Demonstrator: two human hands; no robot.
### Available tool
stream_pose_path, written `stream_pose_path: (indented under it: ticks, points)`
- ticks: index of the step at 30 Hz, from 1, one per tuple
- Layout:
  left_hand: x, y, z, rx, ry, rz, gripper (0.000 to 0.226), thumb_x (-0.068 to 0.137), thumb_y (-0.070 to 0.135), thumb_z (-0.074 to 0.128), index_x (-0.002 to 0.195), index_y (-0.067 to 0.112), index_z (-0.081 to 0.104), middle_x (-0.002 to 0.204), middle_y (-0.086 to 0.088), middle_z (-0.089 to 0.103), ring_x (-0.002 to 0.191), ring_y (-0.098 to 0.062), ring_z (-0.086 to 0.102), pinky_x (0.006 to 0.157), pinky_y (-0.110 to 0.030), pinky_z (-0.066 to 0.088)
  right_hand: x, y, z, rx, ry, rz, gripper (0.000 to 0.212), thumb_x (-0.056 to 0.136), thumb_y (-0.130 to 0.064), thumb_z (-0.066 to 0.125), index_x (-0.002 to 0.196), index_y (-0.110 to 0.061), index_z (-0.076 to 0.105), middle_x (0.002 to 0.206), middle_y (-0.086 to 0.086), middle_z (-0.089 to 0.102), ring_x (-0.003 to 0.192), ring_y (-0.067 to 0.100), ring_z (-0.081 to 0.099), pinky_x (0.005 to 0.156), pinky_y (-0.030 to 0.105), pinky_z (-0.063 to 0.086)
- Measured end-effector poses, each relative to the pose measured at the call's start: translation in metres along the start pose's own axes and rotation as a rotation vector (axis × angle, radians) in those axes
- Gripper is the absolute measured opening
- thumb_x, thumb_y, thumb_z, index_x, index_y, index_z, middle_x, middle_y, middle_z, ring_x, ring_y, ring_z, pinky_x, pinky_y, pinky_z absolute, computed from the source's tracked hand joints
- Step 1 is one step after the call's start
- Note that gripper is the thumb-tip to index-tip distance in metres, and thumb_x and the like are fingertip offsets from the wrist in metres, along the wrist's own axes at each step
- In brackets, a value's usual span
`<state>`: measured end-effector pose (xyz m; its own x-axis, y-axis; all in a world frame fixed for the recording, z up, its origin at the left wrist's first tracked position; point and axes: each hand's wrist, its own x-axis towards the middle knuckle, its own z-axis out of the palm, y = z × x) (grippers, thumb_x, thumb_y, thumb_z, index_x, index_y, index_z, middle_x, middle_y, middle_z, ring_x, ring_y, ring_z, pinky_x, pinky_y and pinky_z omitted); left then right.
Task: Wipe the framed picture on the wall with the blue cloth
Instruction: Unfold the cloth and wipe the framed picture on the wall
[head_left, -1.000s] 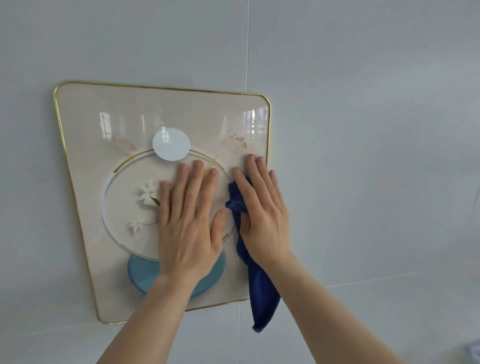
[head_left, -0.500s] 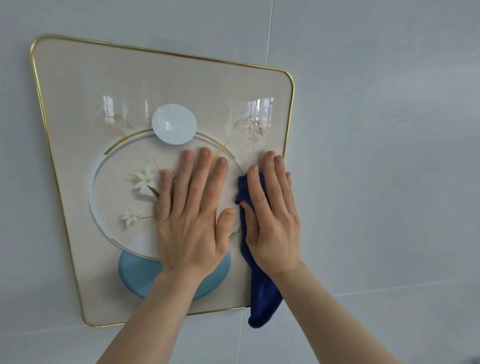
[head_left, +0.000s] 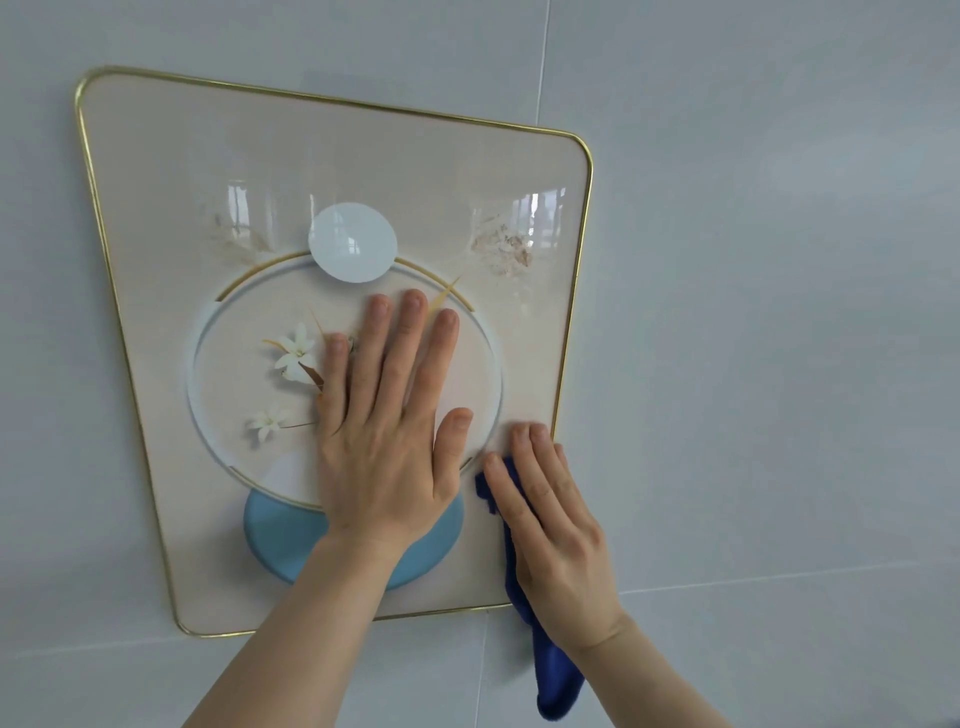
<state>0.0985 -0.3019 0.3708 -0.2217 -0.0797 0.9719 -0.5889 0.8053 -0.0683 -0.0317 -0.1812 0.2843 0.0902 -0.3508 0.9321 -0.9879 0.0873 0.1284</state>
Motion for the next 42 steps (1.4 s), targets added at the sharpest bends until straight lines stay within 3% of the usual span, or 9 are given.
stream_pose_path:
  ticks: [7,10,13,20,28,33,35,38,42]
  points:
    - [-0.001,-0.001,0.002,0.027,0.001,0.012,0.064,0.105,0.044,0.016,0.163,0.019,0.022,0.171,-0.003,0.014,0.16,-0.027,0.016,0.132,-0.048,0.007,0.0,-0.009,-0.016,-0.016,-0.06,0.032,0.047,0.114,-0.006,0.019,0.149,-0.003,0.049,0.16,0.021,0.044,0.155,0.037,0.036,0.122,0.053,0.042]
    - [-0.001,0.0,0.003,0.032,-0.001,0.008,0.064,0.105,0.044,0.017,0.164,0.02,0.021,0.172,-0.003,0.013,0.16,-0.027,0.015,0.132,-0.048,0.007,-0.008,-0.006,-0.029,-0.032,-0.063,0.095,0.049,0.107,0.008,0.028,0.152,-0.004,0.046,0.164,0.015,0.039,0.157,0.032,0.033,0.125,0.04,0.039]
    - [-0.002,0.0,0.003,0.042,0.002,0.005,0.063,0.105,0.044,0.018,0.164,0.02,0.02,0.172,-0.003,0.014,0.16,-0.027,0.016,0.132,-0.047,0.007,-0.002,0.0,-0.049,-0.042,-0.004,0.211,0.064,0.094,0.019,0.042,0.154,-0.003,0.041,0.166,0.016,0.037,0.158,0.031,0.029,0.13,0.028,0.025]
    - [-0.002,0.0,0.003,0.024,-0.006,-0.002,0.062,0.106,0.043,0.018,0.163,0.019,0.022,0.172,-0.003,0.016,0.16,-0.027,0.015,0.132,-0.048,0.007,0.081,0.01,-0.095,0.004,0.207,0.28,0.05,0.104,0.009,0.043,0.153,-0.002,0.044,0.164,0.014,0.038,0.157,0.026,0.033,0.127,0.017,0.024]
    - [-0.001,-0.001,0.0,0.007,-0.014,-0.002,0.063,0.105,0.043,0.018,0.163,0.019,0.025,0.172,-0.003,0.02,0.16,-0.026,0.018,0.131,-0.049,0.012,0.2,-0.002,-0.087,0.127,0.341,0.211,0.05,0.105,0.006,0.043,0.155,-0.001,0.042,0.166,0.019,0.038,0.158,0.029,0.031,0.126,0.015,0.023]
    - [-0.001,-0.003,0.001,-0.011,0.005,0.001,0.063,0.105,0.044,0.016,0.162,0.017,0.028,0.17,-0.003,0.025,0.16,-0.025,0.02,0.129,-0.05,0.019,0.243,-0.009,-0.057,0.059,0.377,0.103,0.045,0.105,0.006,0.048,0.15,0.001,0.05,0.161,0.023,0.045,0.154,0.037,0.037,0.117,0.002,0.02]
    - [-0.002,-0.003,0.002,-0.019,0.002,-0.002,0.064,0.105,0.044,0.016,0.162,0.016,0.026,0.171,-0.003,0.024,0.16,-0.024,0.02,0.129,-0.05,0.019,0.246,-0.011,-0.047,0.01,0.379,0.075,0.044,0.106,0.003,0.047,0.15,0.0,0.051,0.16,0.022,0.047,0.154,0.038,0.037,0.121,0.01,0.027]
    - [-0.002,-0.004,0.001,-0.022,-0.013,-0.007,0.065,0.106,0.044,0.015,0.163,0.013,0.023,0.171,-0.003,0.022,0.16,-0.023,0.019,0.129,-0.049,0.019,0.238,-0.014,-0.039,-0.016,0.333,0.046,0.048,0.11,-0.019,0.043,0.153,0.003,0.044,0.164,0.026,0.038,0.157,0.041,0.028,0.128,0.049,0.033]
    - [-0.003,-0.004,0.001,-0.026,-0.02,-0.009,0.066,0.106,0.043,0.015,0.162,0.01,0.024,0.171,-0.006,0.023,0.16,-0.024,0.019,0.13,-0.048,0.017,0.23,-0.011,-0.038,-0.096,0.262,-0.005,0.061,0.109,-0.033,0.053,0.157,0.001,0.039,0.167,0.025,0.032,0.159,0.04,0.023,0.128,0.054,0.03]
